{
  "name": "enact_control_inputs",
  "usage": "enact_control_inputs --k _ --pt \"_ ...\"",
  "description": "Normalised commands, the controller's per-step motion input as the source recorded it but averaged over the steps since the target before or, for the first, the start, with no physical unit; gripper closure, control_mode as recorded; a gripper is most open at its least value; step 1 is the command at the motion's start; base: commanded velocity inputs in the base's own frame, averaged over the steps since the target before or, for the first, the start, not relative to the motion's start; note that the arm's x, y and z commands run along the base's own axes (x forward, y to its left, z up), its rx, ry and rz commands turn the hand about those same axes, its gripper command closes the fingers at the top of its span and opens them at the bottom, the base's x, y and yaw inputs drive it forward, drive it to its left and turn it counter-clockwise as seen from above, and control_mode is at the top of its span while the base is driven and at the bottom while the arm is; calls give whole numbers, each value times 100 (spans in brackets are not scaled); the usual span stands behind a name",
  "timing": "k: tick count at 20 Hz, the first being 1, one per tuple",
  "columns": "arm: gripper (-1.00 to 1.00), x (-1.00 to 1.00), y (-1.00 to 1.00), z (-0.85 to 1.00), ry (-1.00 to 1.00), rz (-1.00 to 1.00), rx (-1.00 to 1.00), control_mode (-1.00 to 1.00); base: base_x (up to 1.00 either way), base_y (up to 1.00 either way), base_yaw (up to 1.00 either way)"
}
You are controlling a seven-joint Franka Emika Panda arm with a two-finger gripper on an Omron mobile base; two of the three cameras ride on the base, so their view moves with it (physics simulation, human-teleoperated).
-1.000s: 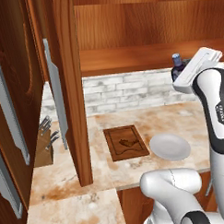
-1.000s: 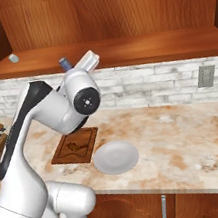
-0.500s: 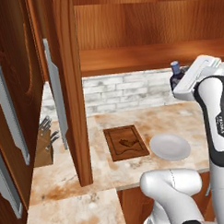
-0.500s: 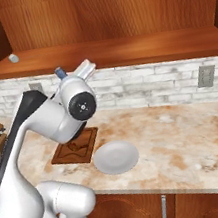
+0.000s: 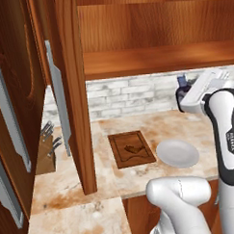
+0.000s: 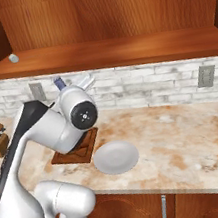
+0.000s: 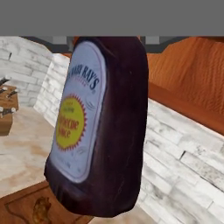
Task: Pick the chicken drumstick from the plate and place it on the cutting board. Then pick the condiment bottle from the cabinet and place it next to the cutting board.
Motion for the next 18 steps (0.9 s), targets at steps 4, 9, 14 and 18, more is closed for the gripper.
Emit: enact_control_inputs --k 4,9,14,18 --pt "100 0 0 -34 1 3 5 -100 0 0 0" --pt "100 0 0 -36 0 4 4 -100 0 0 0" --pt "100 0 2 -36 0 4 4 -100 0 0 0" --pt "100 4 2 -35 1 5 5 -100 0 0 0"
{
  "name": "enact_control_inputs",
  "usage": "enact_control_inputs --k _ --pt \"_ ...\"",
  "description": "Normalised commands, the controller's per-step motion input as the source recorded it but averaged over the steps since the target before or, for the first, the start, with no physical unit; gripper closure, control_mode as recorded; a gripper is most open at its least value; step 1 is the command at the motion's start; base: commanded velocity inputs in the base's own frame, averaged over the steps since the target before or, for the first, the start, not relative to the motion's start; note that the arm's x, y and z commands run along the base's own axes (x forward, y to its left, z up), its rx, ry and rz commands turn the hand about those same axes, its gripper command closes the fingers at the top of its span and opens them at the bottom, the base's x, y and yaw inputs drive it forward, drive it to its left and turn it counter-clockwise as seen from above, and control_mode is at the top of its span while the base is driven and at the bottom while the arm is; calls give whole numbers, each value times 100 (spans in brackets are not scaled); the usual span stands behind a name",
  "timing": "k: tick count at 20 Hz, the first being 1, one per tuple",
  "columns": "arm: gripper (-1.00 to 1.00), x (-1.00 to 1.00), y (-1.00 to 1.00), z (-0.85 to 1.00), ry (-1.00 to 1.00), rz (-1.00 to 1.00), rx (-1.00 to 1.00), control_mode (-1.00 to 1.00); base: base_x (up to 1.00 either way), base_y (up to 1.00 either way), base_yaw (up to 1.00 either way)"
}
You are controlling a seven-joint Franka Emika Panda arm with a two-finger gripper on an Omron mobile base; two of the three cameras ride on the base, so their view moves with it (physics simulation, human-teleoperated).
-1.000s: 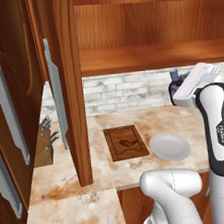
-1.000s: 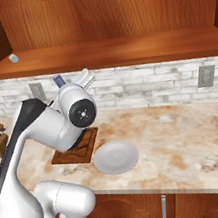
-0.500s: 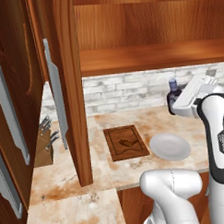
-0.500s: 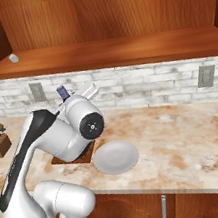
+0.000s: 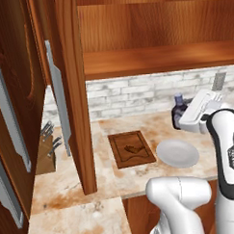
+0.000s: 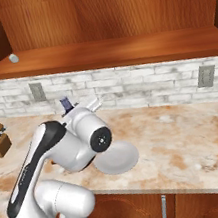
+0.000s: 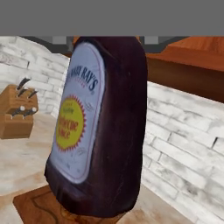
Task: Pick the chicken drumstick from the plate and place it on the cutting board. Then pick the condiment bottle from the cabinet and place it next to the cutting board.
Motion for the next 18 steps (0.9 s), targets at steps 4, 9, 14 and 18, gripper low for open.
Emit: enact_control_inputs --k 4,9,14,18 --pt "100 9 1 -30 1 5 5 -100 0 0 0" --pt "100 13 0 -24 1 6 6 -100 0 0 0" --pt "100 13 0 -20 1 5 5 -100 0 0 0" --pt "100 10 0 -13 2 4 5 -100 0 0 0"
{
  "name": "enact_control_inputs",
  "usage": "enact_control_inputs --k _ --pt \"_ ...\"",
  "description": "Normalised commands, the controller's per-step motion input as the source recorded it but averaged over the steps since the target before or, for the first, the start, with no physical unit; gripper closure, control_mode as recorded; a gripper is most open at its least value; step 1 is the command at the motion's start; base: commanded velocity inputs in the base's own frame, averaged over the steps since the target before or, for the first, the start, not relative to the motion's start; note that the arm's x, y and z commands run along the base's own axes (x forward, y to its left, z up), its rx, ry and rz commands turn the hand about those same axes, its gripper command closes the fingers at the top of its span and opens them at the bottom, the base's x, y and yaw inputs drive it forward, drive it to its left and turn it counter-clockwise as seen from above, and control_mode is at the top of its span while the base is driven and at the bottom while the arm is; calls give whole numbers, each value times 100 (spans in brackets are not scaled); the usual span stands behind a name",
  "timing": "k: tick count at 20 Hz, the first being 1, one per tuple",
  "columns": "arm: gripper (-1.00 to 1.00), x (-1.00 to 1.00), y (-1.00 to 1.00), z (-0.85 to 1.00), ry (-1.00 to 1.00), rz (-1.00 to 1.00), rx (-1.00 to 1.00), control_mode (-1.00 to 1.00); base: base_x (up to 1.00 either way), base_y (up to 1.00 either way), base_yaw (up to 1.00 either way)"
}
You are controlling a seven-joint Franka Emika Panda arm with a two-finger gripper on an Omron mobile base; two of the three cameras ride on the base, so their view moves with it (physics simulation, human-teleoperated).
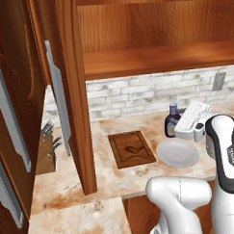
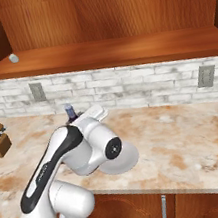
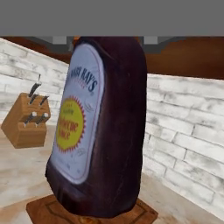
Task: Pick the chicken drumstick from the plate and place it on the cutting board. Then pick the condiment bottle from the cabinet and place it next to the cutting board.
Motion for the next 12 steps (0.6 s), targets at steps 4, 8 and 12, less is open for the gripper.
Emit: enact_control_inputs --k 4,8,12 --pt "100 14 0 -16 1 5 4 -100 0 0 0" --pt "100 22 0 -12 0 6 3 -100 0 0 0" --pt "100 28 0 -7 0 7 2 -100 0 0 0"
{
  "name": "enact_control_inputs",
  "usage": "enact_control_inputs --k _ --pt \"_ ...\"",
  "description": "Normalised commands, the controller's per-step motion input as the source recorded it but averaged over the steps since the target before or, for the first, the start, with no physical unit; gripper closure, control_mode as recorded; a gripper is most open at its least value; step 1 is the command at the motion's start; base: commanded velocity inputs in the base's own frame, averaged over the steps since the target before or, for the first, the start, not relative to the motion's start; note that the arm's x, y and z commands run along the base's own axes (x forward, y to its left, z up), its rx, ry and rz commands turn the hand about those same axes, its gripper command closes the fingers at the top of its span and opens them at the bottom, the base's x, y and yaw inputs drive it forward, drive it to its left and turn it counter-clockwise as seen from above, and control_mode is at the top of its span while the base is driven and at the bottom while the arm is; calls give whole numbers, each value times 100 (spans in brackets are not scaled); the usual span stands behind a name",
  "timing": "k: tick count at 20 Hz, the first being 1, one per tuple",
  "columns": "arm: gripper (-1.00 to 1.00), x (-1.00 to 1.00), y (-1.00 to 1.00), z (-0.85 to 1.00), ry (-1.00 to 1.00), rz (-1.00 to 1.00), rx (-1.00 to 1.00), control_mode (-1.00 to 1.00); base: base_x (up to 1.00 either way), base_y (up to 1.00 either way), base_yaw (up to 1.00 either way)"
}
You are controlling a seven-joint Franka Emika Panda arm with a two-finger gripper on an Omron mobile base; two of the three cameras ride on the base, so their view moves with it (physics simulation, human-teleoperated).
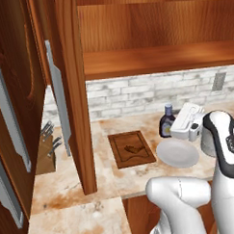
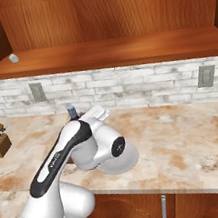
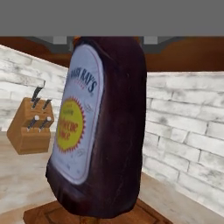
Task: Pick the chicken drumstick from the plate and place it on the cutting board. Then pick the condiment bottle from the cabinet and place it next to the cutting board.
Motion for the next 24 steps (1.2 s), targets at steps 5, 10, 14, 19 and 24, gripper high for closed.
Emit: enact_control_inputs --k 5,10,14,19,24 --pt "100 27 0 -9 -1 7 0 -100 0 0 0" --pt "100 23 0 -12 -2 6 0 -100 0 0 0" --pt "100 23 0 -13 -1 4 0 -100 0 0 0" --pt "100 23 -2 -13 0 2 0 -100 0 0 0" --pt "100 26 -9 -12 0 0 0 -100 0 0 0"
